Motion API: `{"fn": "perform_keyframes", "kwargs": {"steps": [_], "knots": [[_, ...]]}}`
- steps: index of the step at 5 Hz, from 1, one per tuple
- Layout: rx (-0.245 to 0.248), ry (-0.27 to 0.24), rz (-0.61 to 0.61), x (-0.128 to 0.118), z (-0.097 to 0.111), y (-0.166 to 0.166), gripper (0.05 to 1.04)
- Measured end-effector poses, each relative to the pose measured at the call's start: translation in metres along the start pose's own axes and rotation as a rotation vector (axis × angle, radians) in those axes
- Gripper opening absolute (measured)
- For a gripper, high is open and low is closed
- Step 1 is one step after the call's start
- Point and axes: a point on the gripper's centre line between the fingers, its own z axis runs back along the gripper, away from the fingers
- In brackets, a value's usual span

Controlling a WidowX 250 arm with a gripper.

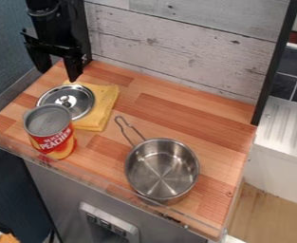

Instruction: Move the silver pot to the middle of the table

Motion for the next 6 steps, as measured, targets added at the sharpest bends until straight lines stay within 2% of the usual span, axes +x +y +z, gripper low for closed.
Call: {"fn": "perform_keyframes", "kwargs": {"steps": [1, 2, 4, 5, 6], "knots": [[-0.014, 0.026, -0.001, -0.004, -0.01, -0.003, 1.001], [-0.038, 0.045, -0.067, -0.007, -0.018, -0.025, 1.001], [-0.083, -0.008, -0.257, -0.015, 0.0, -0.096, 1.001], [-0.117, -0.041, -0.404, -0.028, 0.011, -0.144, 1.001], [-0.135, -0.047, -0.5, -0.043, 0.01, -0.189, 1.001]]}}
